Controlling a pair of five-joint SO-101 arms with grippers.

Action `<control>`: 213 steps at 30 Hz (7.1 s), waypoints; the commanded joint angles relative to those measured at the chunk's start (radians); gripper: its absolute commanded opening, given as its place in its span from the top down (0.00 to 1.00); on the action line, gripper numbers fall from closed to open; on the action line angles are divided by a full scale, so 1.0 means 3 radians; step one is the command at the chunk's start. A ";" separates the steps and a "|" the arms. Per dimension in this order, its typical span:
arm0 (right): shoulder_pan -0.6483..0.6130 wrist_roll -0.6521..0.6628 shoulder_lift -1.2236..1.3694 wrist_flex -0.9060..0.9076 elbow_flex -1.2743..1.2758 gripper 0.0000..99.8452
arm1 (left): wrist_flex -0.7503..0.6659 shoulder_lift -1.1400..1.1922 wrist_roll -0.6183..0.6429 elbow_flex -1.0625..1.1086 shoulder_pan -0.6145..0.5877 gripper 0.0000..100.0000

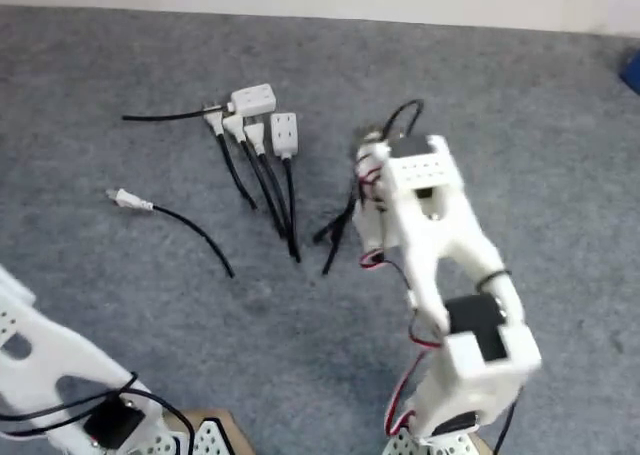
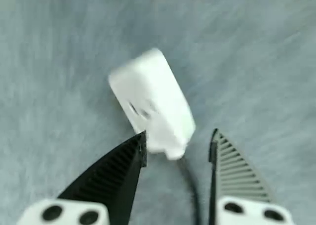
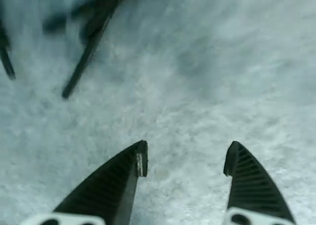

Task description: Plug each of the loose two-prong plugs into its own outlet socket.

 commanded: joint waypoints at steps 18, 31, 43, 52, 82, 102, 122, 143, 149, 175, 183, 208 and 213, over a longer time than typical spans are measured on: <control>0.0499 0.0271 -0.1716 -0.0693 0.1931 0.74 | 0.1212 -0.0110 -0.0179 -0.0176 0.1440 0.74; 0.0478 0.0261 -0.1716 -0.1276 0.2422 0.74 | 0.1212 -0.0401 -0.0205 0.0064 0.2156 0.74; 0.0488 -0.0174 -0.1716 -0.1343 0.2432 0.74 | 0.1212 -0.0673 0.0159 0.0657 0.2555 0.74; 0.0760 -0.0522 -0.1747 -0.1619 0.2626 0.74 | 0.0793 -0.2053 0.0742 0.2447 0.3424 0.74; 0.0299 -0.0537 -0.1711 -0.2053 0.2954 0.74 | -0.1800 -0.3117 0.1284 0.5516 0.3936 0.74; 0.0309 -0.0537 -0.1711 -0.2161 0.2959 0.74 | -0.1805 -0.3117 0.1284 0.5802 0.3961 0.74; 0.0315 -0.0537 -0.1747 -0.2156 0.3025 0.74 | -0.1780 -0.2989 0.1754 0.4539 0.1834 0.74; 0.0294 -0.0532 -0.1747 -0.2151 0.3025 0.74 | -0.0859 -0.0949 0.1703 0.0852 0.0831 0.74; 0.0294 -0.0532 -0.1736 -0.2156 0.3025 0.74 | -0.0537 -0.0713 0.1683 0.0386 0.0529 0.73; 0.0294 -0.0532 -0.1716 -0.2166 0.3035 0.74 | -0.0557 -0.0448 0.0997 0.0892 0.0130 0.74; 0.0294 -0.0532 -0.1716 -0.2166 0.3035 0.74 | -0.0895 -0.0448 0.0992 0.1199 0.0136 0.74; 0.0309 -0.0532 -0.1736 -0.2166 0.3041 0.74 | 0.1238 -0.0667 -0.0072 0.0217 0.0708 0.95; 0.0309 -0.0532 -0.1716 -0.2166 0.3020 0.74 | 0.1238 -0.1460 -0.0061 0.1250 0.1204 0.95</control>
